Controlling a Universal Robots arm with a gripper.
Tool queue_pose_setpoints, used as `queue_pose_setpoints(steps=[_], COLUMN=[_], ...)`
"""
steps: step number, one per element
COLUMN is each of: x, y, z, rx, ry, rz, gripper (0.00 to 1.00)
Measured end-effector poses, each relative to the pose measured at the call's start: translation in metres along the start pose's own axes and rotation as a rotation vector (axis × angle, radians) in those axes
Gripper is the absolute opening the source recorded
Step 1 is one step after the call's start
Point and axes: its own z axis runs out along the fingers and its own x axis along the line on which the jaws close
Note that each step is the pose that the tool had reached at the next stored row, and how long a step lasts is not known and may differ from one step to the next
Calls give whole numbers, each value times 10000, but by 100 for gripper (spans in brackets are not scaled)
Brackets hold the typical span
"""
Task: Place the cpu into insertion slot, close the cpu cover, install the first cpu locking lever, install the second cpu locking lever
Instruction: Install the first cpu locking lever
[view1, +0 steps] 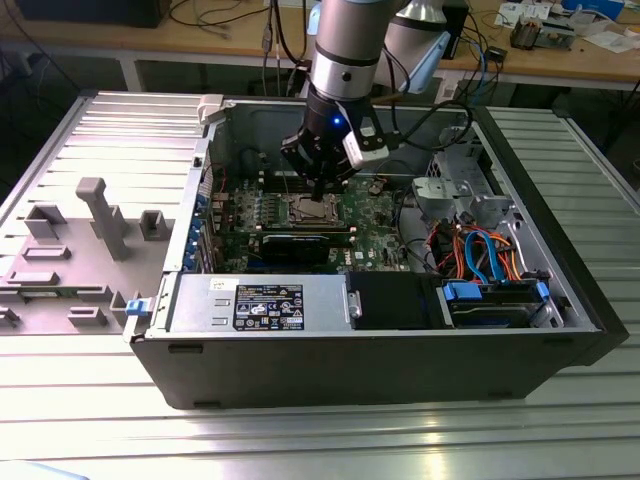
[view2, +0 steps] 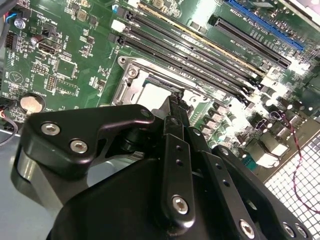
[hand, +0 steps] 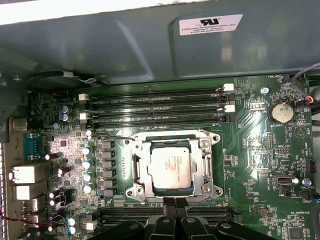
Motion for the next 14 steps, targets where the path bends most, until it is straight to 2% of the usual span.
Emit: queue_pose_setpoints(steps=[14], x=[38], y=[-2], z=[3], rx=[-1], ry=[0], rz=[-1], gripper=[11])
